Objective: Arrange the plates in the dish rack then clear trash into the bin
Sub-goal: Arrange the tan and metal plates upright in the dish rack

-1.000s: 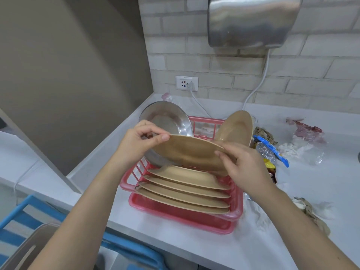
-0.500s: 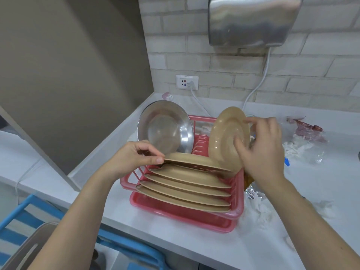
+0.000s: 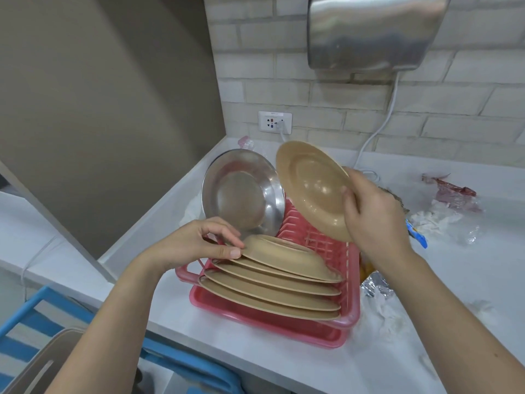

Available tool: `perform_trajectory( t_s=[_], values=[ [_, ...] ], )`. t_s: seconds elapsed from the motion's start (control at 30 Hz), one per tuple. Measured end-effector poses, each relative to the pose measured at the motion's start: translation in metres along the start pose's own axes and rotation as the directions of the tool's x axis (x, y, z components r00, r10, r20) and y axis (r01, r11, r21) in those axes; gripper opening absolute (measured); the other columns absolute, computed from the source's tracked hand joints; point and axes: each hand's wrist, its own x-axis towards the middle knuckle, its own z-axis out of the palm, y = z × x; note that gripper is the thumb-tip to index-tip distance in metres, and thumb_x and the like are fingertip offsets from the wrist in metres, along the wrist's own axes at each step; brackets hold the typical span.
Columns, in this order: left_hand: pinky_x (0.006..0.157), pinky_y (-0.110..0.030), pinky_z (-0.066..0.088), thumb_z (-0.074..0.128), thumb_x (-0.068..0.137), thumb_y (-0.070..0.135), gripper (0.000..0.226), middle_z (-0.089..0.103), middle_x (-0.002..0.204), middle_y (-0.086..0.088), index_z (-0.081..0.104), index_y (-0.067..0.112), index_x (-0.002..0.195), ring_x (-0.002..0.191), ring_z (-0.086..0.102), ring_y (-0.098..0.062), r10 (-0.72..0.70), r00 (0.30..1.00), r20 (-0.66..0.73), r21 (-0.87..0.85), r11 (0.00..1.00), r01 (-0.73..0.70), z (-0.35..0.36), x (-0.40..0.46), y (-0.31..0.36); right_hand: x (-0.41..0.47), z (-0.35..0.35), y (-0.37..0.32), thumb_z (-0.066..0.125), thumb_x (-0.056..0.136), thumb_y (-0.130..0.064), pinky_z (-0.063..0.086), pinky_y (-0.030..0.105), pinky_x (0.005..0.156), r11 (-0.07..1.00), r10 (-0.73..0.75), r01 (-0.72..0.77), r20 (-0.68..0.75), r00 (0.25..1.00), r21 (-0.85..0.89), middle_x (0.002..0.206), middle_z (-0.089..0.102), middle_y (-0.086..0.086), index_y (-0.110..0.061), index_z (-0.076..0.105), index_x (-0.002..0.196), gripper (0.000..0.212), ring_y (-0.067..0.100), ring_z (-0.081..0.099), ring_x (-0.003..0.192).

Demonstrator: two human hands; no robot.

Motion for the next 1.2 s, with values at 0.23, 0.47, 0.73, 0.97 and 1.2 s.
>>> perform_trajectory(
  t_s=[0.23,0.47,0.73,0.97,1.2],
  values=[
    [0.040,-0.004,0.039,0.078,0.077,0.008,0.017,0.067,0.102,-0.004,0.075,0.000,0.091,0.079,0.063,-0.009,0.007,0.998,-0.069,-0.052,0.999,-0.011,0.003,0.005,-0.003,-0.011,-0.006,-0.001,0.052,0.093,-0.022,0.037,0.025,0.061,0.978,-0.209,0.208,0.018,0.978,0.031,0.074,0.047,-0.021,-0.033,0.059,0.120,0.030,-0.003,0.036,0.067],
    [0.037,-0.013,0.040,0.082,0.072,0.021,0.021,0.067,0.104,0.001,0.077,0.011,0.089,0.076,0.061,-0.013,-0.039,0.999,-0.029,-0.026,0.999,0.038,-0.001,0.004,-0.008,-0.024,0.006,0.002,0.050,0.093,-0.028,0.053,0.028,0.072,0.976,-0.219,0.212,0.204,0.954,0.057,0.099,0.071,-0.018,-0.042,0.057,0.124,0.034,0.006,0.065,0.087],
    [0.074,-0.029,0.048,0.070,0.082,0.050,0.037,0.065,0.082,-0.004,0.066,0.013,0.085,0.075,0.059,-0.011,0.085,0.833,-0.547,-0.130,0.974,-0.186,-0.010,0.015,-0.015,-0.031,0.016,0.003,0.055,0.094,-0.019,0.049,0.030,0.097,0.972,-0.233,0.204,0.348,0.908,0.117,0.123,0.062,-0.027,-0.047,0.059,0.124,0.041,-0.007,0.054,0.118],
    [0.096,-0.041,0.050,0.075,0.081,0.041,0.081,0.051,0.135,-0.008,0.035,0.016,0.147,0.112,0.058,-0.026,-0.229,0.761,-0.607,-0.054,0.967,0.247,-0.041,0.086,-0.029,-0.020,0.011,-0.001,0.055,0.096,-0.030,0.040,0.022,0.103,0.982,-0.172,0.110,0.487,0.856,0.153,0.126,0.059,-0.027,-0.052,0.055,0.126,0.037,-0.004,0.051,0.120],
    [0.075,-0.043,0.059,0.064,0.086,0.032,0.021,0.066,0.084,-0.008,0.058,0.013,0.091,0.076,0.068,-0.029,-0.203,0.795,-0.572,0.207,0.902,0.379,-0.042,0.109,-0.026,-0.014,0.007,-0.001,0.060,0.092,-0.039,0.045,0.022,0.095,0.964,-0.178,0.026,0.574,0.799,0.263,0.123,0.059,-0.028,-0.050,0.059,0.124,0.033,-0.009,0.051,0.116]
  ],
)
